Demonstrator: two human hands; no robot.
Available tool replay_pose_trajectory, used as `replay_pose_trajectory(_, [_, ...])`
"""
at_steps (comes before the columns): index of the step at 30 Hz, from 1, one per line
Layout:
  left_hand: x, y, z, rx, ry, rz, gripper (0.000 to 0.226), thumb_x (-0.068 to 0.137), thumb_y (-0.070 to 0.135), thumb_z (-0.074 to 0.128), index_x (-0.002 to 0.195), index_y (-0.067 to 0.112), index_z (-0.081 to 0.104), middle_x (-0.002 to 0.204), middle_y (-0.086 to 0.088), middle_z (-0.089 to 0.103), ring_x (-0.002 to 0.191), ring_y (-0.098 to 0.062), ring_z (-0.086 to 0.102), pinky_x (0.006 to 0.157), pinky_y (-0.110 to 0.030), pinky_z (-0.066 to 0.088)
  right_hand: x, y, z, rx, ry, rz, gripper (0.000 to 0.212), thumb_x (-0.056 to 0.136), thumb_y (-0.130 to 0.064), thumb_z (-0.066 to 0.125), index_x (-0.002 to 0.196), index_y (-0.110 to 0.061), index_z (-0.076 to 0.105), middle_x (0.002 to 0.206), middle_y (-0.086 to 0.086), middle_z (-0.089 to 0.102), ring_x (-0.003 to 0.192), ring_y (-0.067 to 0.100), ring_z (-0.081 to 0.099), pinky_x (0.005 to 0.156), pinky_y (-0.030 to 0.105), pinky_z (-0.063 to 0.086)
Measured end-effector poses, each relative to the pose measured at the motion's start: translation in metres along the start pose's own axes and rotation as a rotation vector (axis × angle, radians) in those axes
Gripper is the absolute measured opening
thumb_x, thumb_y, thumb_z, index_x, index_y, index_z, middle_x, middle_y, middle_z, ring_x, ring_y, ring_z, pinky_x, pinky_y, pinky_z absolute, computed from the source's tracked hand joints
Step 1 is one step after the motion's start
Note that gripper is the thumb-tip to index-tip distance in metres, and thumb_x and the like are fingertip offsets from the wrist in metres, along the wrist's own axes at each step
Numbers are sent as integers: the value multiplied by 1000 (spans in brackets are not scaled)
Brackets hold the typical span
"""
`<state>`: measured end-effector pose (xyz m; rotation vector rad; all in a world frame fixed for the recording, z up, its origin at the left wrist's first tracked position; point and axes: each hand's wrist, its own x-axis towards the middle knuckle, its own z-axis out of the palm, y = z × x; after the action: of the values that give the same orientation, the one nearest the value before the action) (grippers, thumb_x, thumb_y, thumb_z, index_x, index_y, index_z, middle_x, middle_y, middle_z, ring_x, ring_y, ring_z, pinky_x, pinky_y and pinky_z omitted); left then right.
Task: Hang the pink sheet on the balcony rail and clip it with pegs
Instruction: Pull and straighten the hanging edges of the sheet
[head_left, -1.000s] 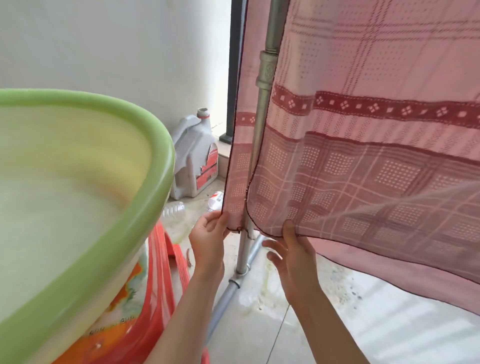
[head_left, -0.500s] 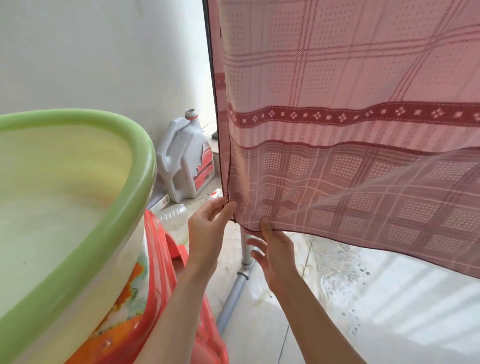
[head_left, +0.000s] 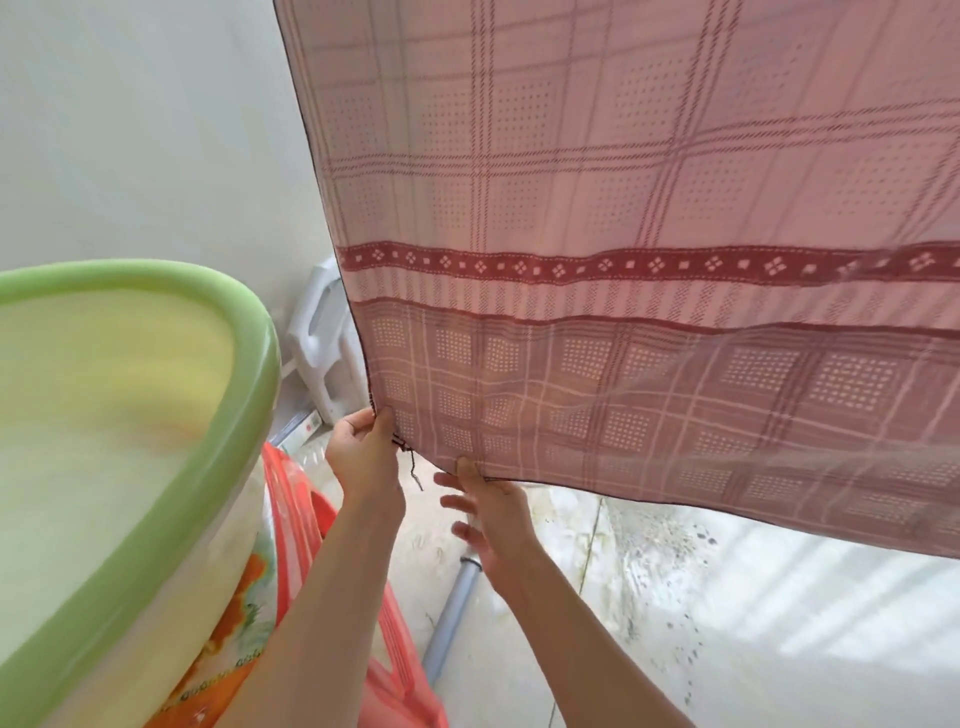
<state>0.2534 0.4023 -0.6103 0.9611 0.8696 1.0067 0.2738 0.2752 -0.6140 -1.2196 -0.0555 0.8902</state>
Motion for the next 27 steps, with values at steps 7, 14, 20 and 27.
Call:
replay_pose_trajectory(7, [2,-1,18,22,35,33,6,83,-6,55,88,-4,55,72,-6,54,69,-17,50,60,-24,42,-28,-33,-60,265,50,-161,31,71,-28,66,99,-16,66,95,1,68,93,18,64,78,34,50])
replay_pose_trajectory(14, [1,1,27,24,22,36,18,84,-5,53,75,11,51,70,-4,51,65,-14,48,60,-23,41,-43,-54,-116,333,142,-216,9,80,-21,60,86,-18,65,87,-4,70,97,18,63,83,34,46])
replay_pose_trajectory(20, [7,2,21,24,14,60,21,86,-4,53,74,13,50,70,-3,50,65,-11,47,63,-22,41,-14,-41,-110,340,244,-212,12,92,-24,55,95,-19,65,95,-5,67,97,16,61,77,29,44])
replay_pose_trajectory(27, [17,6,22,42,130,161,25,86,-1,55,72,18,48,72,2,52,61,-5,48,50,-8,42,7,-23,-92,346,254,-192,11,90,-25,56,93,-21,66,90,-4,66,90,16,60,76,29,46])
